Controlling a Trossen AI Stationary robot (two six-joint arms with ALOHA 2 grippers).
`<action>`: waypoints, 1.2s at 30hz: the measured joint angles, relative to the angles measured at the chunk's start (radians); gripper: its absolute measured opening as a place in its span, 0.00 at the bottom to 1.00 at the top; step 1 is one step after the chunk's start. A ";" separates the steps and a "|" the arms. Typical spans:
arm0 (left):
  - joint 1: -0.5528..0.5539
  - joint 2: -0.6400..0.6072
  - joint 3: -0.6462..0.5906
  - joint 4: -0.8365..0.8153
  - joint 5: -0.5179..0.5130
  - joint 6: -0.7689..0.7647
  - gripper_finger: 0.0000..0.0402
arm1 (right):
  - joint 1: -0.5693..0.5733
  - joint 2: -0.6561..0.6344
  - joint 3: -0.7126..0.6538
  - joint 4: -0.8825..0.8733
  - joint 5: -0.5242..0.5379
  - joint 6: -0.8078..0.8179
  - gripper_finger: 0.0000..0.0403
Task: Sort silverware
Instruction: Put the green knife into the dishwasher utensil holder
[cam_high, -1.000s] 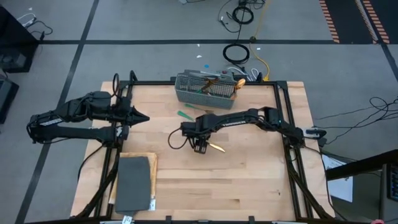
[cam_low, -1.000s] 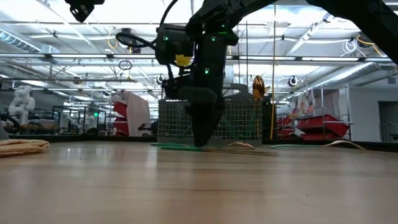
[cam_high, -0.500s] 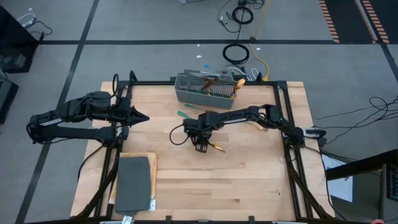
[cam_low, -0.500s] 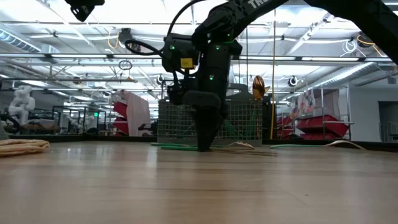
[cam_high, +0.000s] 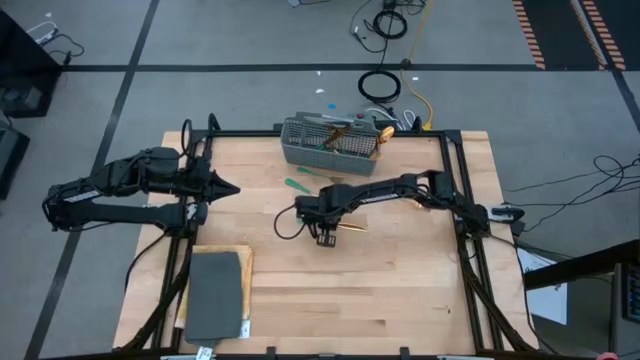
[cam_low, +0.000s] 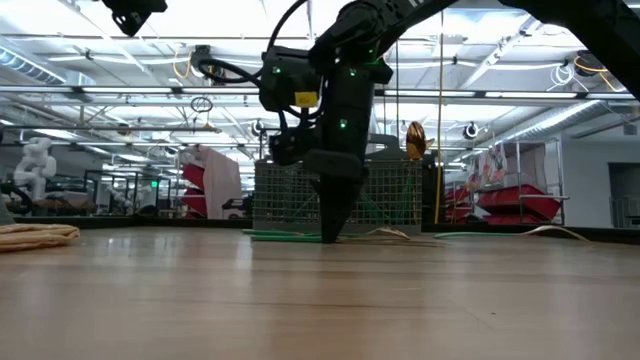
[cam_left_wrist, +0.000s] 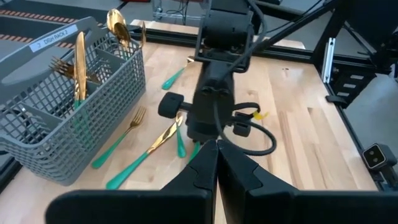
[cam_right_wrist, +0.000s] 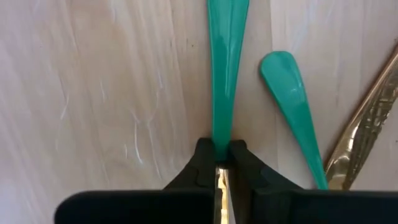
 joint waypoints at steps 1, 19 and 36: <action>0.000 0.000 0.000 -0.005 -0.002 0.000 0.04 | 0.006 0.001 0.006 -0.001 0.001 0.000 0.01; 0.000 -0.006 0.000 -0.037 -0.026 0.001 0.04 | 0.041 -0.002 0.095 -0.007 0.036 -0.010 0.00; 0.000 -0.098 0.001 -0.058 -0.104 -0.002 0.04 | -0.045 -0.244 0.099 0.322 0.293 -0.206 0.00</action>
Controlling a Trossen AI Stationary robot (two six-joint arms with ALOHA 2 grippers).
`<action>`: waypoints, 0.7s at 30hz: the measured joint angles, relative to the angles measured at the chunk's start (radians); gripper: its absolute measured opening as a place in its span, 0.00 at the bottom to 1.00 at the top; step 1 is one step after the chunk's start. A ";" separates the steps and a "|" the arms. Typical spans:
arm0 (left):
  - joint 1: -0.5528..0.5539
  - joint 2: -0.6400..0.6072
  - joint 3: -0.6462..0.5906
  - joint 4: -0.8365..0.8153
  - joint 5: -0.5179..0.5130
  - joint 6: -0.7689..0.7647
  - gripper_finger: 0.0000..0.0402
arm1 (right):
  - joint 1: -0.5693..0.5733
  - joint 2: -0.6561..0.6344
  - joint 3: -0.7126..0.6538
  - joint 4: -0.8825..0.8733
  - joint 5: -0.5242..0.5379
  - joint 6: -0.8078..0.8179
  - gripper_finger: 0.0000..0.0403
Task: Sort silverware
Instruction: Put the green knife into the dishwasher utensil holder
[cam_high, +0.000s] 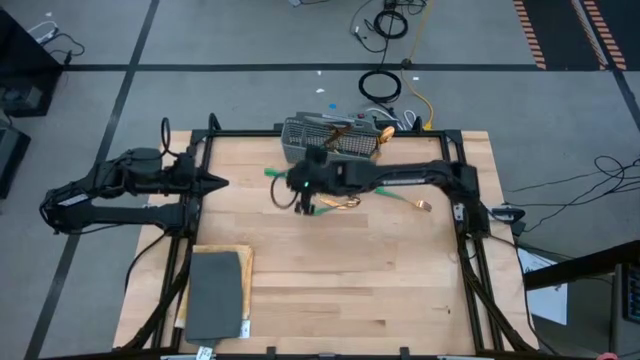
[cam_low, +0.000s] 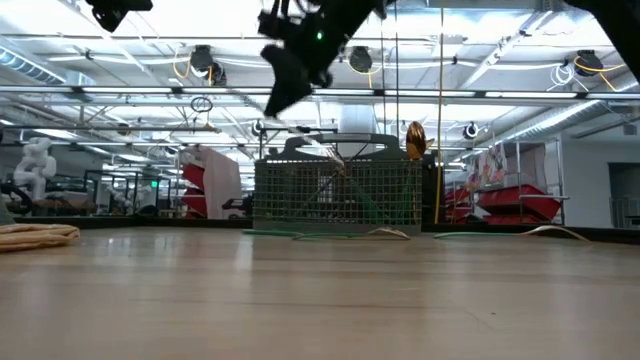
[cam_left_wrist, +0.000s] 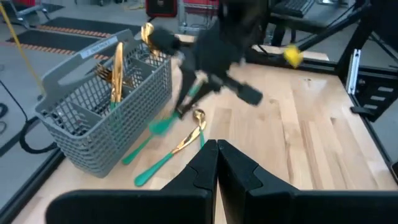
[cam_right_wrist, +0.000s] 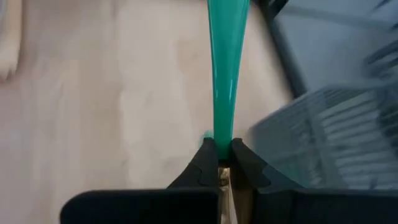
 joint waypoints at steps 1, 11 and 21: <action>0.000 -0.003 0.000 0.000 -0.002 0.000 0.04 | -0.008 -0.015 0.000 0.029 0.017 -0.023 0.00; 0.000 -0.008 0.000 0.000 -0.010 0.003 0.04 | -0.098 -0.086 0.002 0.264 0.153 -0.201 0.00; 0.000 -0.008 0.000 -0.001 -0.034 0.008 0.04 | -0.191 -0.103 -0.118 0.552 0.068 -0.220 0.00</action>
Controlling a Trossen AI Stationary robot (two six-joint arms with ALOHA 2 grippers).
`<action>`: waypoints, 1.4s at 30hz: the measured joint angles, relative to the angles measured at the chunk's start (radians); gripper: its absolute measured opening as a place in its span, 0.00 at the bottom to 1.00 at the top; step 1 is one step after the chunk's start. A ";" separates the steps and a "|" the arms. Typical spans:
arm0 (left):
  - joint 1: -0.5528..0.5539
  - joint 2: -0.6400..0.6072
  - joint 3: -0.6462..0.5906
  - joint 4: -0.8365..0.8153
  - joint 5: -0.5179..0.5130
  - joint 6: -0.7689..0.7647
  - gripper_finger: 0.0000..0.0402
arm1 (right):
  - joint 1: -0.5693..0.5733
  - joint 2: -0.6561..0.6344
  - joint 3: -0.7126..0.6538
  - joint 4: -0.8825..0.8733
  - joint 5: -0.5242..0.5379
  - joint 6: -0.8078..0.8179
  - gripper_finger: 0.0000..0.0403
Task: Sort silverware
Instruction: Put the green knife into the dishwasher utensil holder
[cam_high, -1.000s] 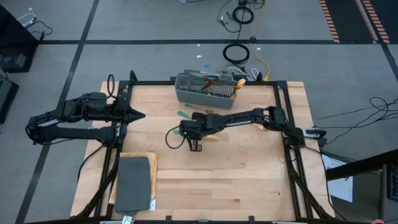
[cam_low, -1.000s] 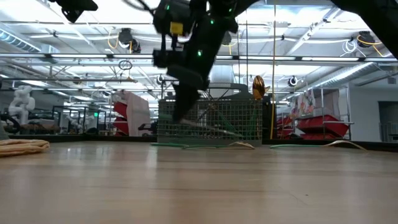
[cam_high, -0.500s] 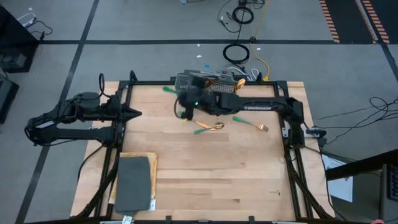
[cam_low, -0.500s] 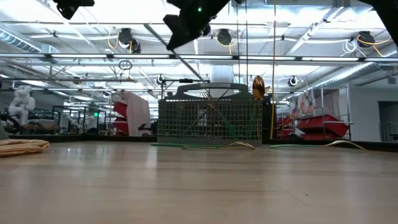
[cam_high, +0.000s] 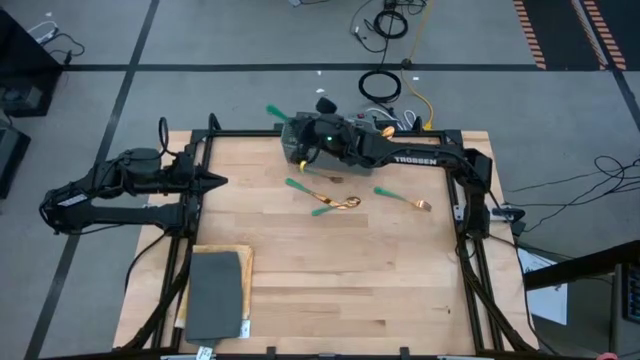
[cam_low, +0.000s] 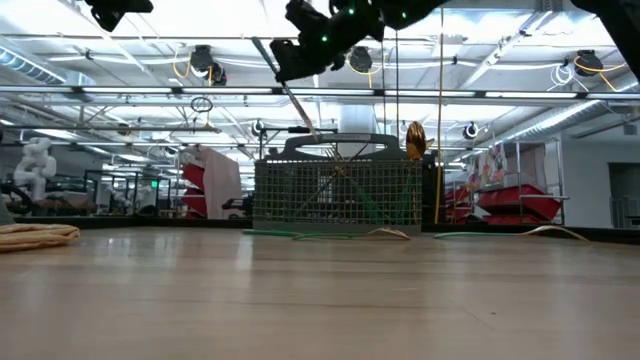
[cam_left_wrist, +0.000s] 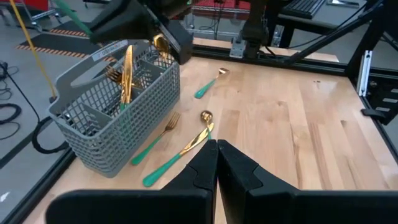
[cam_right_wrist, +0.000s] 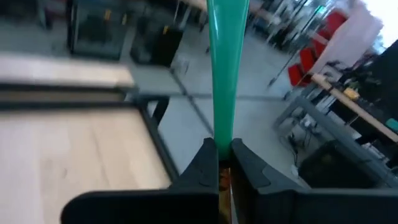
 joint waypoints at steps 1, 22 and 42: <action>0.000 0.000 0.000 0.000 -0.001 0.000 0.04 | -0.009 -0.002 -0.024 0.057 -0.002 0.005 0.00; 0.000 0.000 0.000 0.006 -0.034 -0.001 0.04 | -0.125 -0.003 -0.553 0.874 -0.107 0.271 0.00; 0.000 0.000 0.000 0.018 -0.042 -0.008 0.04 | -0.129 -0.003 -0.554 0.734 -0.102 0.367 0.16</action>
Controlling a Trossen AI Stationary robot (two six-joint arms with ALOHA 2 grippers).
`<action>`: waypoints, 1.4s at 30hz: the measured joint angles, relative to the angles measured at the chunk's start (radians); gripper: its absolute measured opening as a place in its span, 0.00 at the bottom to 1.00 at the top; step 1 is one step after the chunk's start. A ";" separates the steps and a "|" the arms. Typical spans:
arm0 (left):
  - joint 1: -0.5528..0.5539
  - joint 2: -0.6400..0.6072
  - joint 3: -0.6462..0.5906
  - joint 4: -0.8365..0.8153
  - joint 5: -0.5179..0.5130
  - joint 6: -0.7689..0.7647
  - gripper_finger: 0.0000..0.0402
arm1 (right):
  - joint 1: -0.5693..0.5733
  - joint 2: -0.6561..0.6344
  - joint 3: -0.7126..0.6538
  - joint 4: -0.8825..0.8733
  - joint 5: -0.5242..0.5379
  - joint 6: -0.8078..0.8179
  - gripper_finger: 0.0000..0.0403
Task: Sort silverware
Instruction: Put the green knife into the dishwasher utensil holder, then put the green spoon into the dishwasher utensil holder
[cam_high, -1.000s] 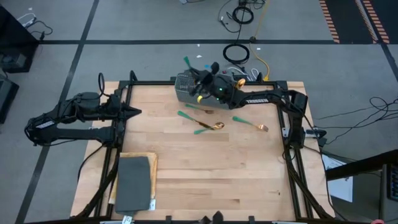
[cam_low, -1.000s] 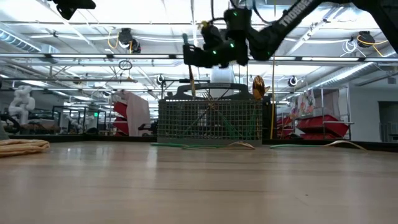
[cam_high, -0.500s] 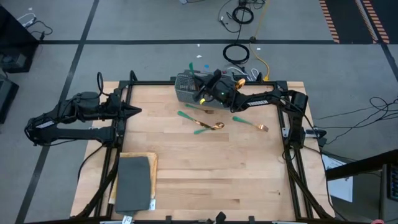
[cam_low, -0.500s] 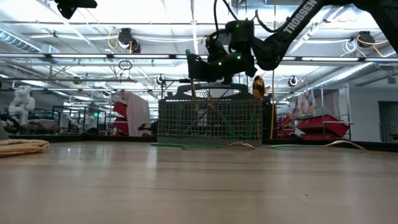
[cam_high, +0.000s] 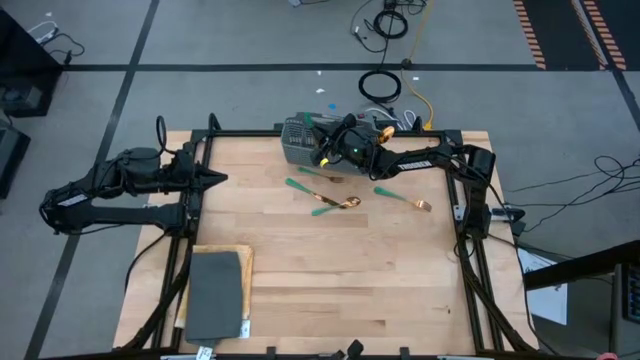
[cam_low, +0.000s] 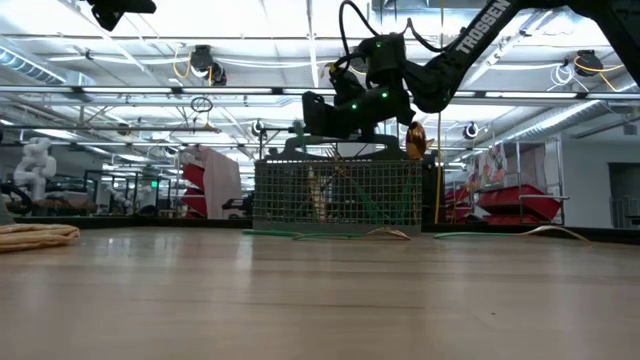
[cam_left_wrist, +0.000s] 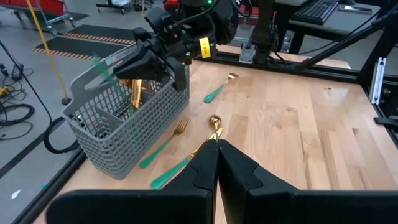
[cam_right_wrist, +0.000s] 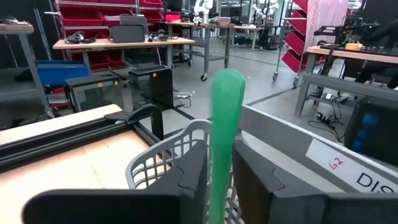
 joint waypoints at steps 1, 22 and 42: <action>0.000 0.000 0.000 0.000 0.000 0.000 0.04 | 0.000 0.000 0.000 0.000 0.000 0.000 0.17; 0.000 -0.001 -0.080 0.005 -0.007 -0.001 0.04 | 0.213 -0.167 0.219 -0.911 -0.084 -0.143 0.32; 0.000 -0.002 -0.098 0.008 -0.006 -0.002 0.04 | 0.208 0.050 0.356 -1.610 -0.265 -0.375 0.32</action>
